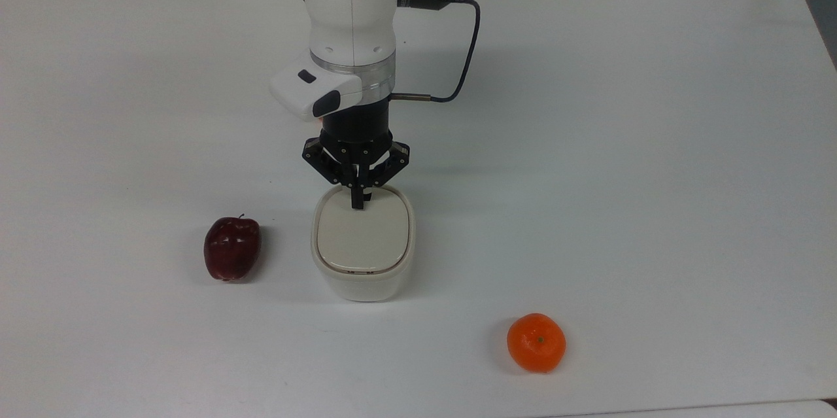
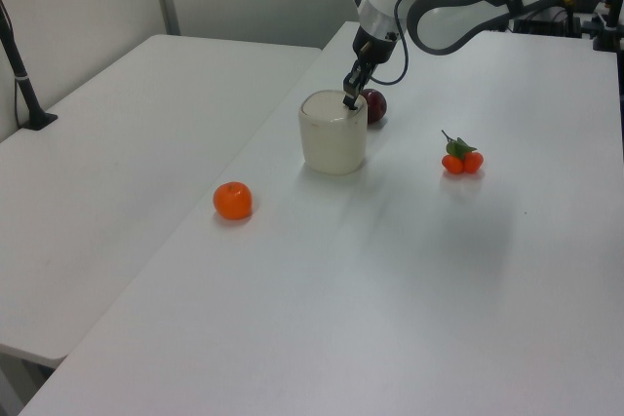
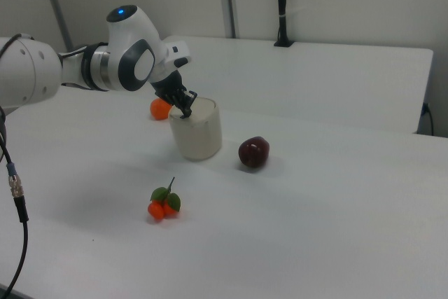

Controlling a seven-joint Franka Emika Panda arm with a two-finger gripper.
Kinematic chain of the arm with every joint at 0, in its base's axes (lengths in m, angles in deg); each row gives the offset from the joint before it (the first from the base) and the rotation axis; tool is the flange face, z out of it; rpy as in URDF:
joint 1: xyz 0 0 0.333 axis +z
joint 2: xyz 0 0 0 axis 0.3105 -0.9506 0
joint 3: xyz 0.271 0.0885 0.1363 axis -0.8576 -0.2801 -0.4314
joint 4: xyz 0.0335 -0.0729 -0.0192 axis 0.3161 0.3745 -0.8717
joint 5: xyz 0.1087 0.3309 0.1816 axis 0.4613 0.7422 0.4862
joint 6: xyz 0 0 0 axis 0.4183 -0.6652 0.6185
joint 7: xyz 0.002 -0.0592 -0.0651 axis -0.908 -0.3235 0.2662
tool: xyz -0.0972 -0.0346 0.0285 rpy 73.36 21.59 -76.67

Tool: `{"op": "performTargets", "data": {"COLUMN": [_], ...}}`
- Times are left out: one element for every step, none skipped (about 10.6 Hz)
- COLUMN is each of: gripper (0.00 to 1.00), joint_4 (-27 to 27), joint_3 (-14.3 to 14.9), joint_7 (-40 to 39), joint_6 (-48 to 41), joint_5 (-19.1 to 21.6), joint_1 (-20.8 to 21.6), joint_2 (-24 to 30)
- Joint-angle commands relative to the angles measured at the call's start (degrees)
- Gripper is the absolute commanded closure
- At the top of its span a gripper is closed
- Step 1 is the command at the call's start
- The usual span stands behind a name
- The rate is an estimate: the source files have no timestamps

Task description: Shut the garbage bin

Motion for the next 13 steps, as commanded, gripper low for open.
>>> {"op": "performTargets", "data": {"gripper": [1.0,1.0,1.0,1.0,1.0,1.0,1.0,1.0,1.0,1.0,1.0,1.0,1.0], "joint_4": [1.1,1.0,0.7,0.5,0.5,0.5,0.4,0.4,0.4,0.4,0.4,0.5,0.5], "joint_3": [0.0,0.0,-0.1,-0.1,-0.2,-0.2,-0.2,-0.3,-0.3,-0.3,-0.3,-0.4,-0.4], "joint_7": [-0.1,-0.1,0.0,-0.1,0.0,-0.1,-0.1,-0.1,-0.4,-0.7,-0.7,-0.8,-1.0], "joint_6": [-1.0,-1.1,-1.2,-1.3,-1.4,-2.1,-3.8,-5.6,-8.4,-12.1,-15.7,-20.3,-25.5], "joint_5": [0.1,0.1,0.2,0.4,0.4,0.5,0.5,0.4,0.4,0.3,0.1,-0.3,-0.5], "joint_1": [0.4,0.4,0.4,0.4,0.4,0.4,0.4,0.4,0.4,0.4,0.5,0.5,1.0], "joint_2": [-0.3,-0.3,0.0,0.6,0.9,2.1,3.2,4.8,6.7,8.7,10.5,12.1,14.0]}}
